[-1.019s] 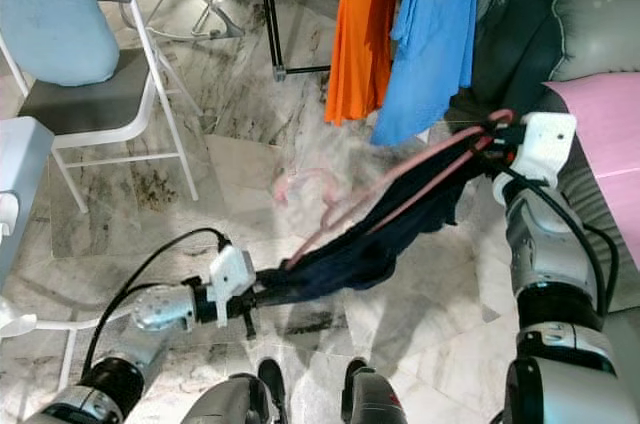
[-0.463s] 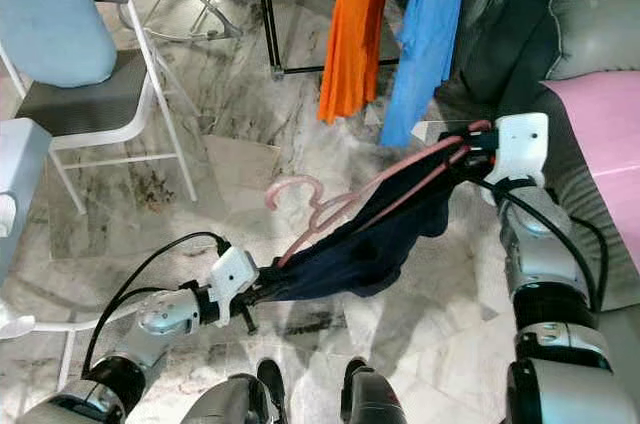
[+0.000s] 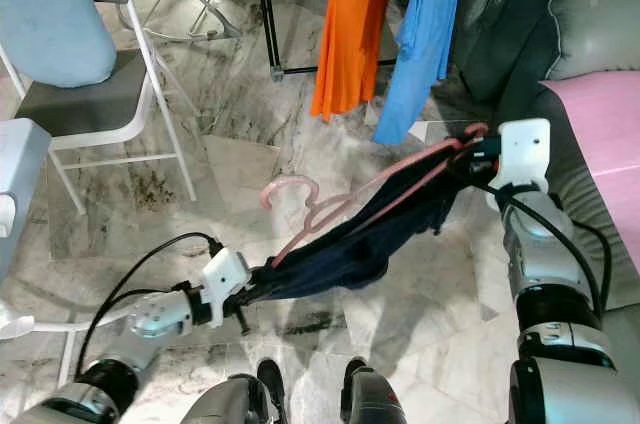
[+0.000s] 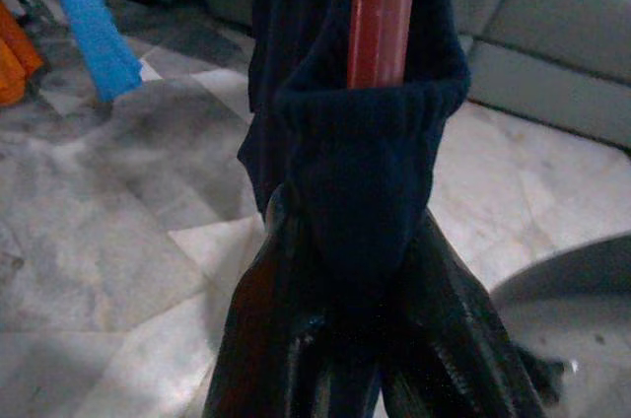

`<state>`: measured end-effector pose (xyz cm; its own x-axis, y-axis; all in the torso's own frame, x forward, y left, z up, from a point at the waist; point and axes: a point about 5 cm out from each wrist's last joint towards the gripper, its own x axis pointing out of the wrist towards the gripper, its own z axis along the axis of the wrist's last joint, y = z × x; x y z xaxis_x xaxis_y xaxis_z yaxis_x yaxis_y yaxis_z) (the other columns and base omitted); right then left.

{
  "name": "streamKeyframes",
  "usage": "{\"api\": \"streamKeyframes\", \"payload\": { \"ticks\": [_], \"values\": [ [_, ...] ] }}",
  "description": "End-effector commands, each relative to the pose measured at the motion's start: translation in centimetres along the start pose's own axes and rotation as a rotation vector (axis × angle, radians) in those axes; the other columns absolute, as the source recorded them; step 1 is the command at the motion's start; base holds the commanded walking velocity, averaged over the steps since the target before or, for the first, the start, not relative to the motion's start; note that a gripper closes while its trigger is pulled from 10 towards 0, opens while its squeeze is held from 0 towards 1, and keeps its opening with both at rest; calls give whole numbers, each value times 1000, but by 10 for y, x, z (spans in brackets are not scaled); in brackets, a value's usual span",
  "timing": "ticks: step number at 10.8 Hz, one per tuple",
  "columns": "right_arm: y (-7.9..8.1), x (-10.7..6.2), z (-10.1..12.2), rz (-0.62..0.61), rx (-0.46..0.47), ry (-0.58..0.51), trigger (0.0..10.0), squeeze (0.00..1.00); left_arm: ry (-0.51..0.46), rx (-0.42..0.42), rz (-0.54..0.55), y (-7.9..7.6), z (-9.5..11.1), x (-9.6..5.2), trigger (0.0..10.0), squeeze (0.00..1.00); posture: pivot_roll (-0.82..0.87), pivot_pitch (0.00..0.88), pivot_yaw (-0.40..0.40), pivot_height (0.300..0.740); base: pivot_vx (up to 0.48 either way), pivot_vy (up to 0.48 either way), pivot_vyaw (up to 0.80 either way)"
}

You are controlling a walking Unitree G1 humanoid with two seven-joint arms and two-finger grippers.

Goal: Hang hanger

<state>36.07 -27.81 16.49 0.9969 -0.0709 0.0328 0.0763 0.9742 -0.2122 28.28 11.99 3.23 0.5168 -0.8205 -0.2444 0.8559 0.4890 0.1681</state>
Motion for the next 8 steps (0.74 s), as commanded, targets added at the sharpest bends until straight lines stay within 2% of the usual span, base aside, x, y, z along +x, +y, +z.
{"api": "streamKeyframes", "payload": {
  "ticks": [1, 3, 5, 8],
  "values": [
    [-37, 1, 30, -132, -3, -106, 0, 0, 187, -85, 7, -7, -40, -37, 0, 0, -158, 271, 56, 740, 0, 0, 0],
    [-47, 4, 45, -138, -88, -131, 0, 0, 273, -90, -3, -11, -54, -53, 0, 0, -167, 272, 57, 740, 0, 0, 0],
    [-56, 4, 52, -144, -98, -137, 0, 0, 293, -47, -66, -17, -56, -55, 0, 0, -171, 273, 55, 740, 0, 0, 0],
    [-56, 8, 79, -125, -151, -218, 0, 0, 337, -23, -93, -21, -60, -54, 0, 0, -178, 276, 53, 740, 0, 0, 0]
  ]
}}
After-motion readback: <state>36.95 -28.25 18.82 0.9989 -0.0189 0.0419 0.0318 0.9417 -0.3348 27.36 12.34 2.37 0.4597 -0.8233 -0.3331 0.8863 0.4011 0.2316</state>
